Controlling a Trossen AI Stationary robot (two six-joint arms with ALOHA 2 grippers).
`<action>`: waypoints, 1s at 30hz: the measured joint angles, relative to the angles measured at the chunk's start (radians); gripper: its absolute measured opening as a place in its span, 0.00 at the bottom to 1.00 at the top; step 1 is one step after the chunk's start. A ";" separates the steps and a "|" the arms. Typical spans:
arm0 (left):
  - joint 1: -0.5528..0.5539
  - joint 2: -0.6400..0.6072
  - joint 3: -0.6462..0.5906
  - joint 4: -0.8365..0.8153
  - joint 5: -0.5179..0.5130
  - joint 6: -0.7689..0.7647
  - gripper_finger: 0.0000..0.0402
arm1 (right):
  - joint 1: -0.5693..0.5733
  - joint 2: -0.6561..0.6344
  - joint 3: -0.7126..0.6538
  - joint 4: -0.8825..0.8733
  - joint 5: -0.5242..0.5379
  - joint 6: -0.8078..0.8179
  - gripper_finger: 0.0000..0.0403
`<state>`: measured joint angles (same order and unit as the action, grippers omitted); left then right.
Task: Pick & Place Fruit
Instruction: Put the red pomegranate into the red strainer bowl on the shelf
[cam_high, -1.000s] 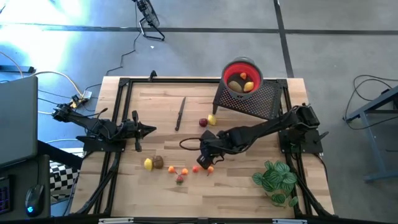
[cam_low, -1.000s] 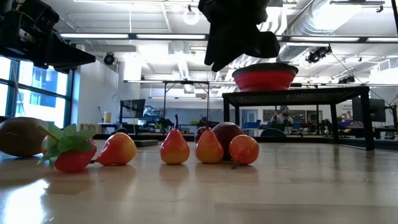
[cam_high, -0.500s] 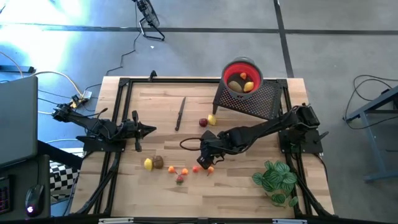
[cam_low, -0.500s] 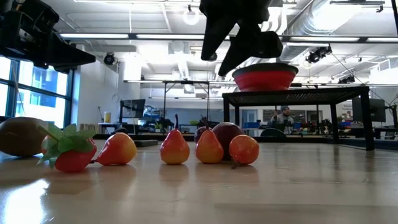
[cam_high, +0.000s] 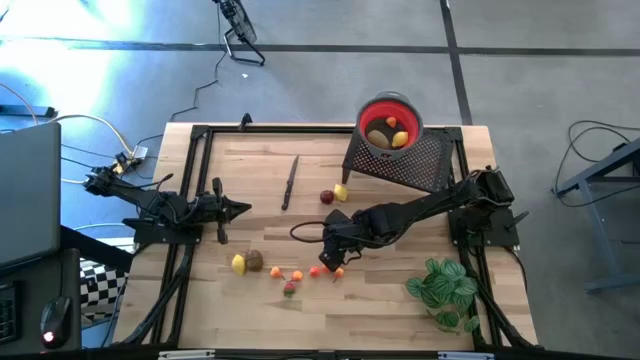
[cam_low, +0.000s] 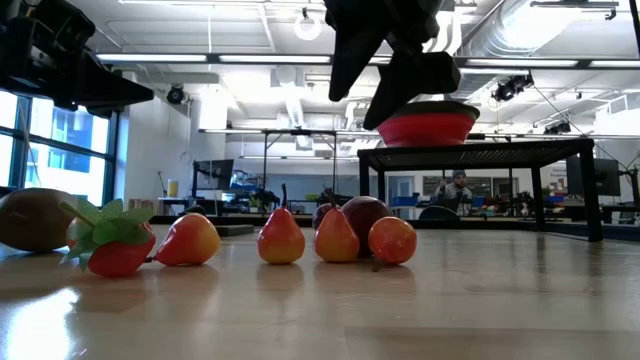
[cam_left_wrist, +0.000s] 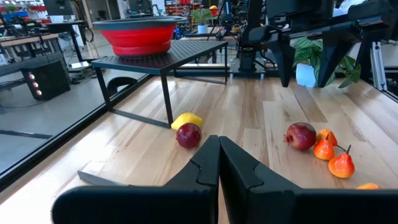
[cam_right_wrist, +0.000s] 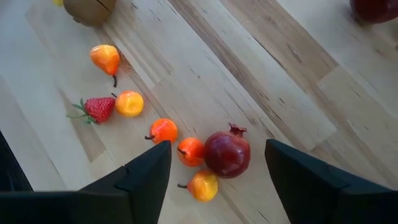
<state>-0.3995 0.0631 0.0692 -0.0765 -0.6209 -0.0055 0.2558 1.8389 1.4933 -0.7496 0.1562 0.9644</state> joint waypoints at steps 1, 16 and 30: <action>0.000 0.000 0.000 0.000 0.000 0.000 0.00 | 0.000 0.000 0.000 -0.005 0.000 -0.005 0.64; 0.000 0.000 0.000 -0.001 0.000 0.000 0.00 | -0.002 0.000 0.000 0.043 0.009 -0.275 0.69; 0.000 0.000 -0.001 0.011 0.000 -0.102 0.00 | -0.003 0.000 0.000 0.176 0.104 -0.414 0.68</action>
<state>-0.3993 0.0631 0.0681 -0.0659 -0.6209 -0.1074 0.2530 1.8385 1.4933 -0.5734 0.2601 0.5506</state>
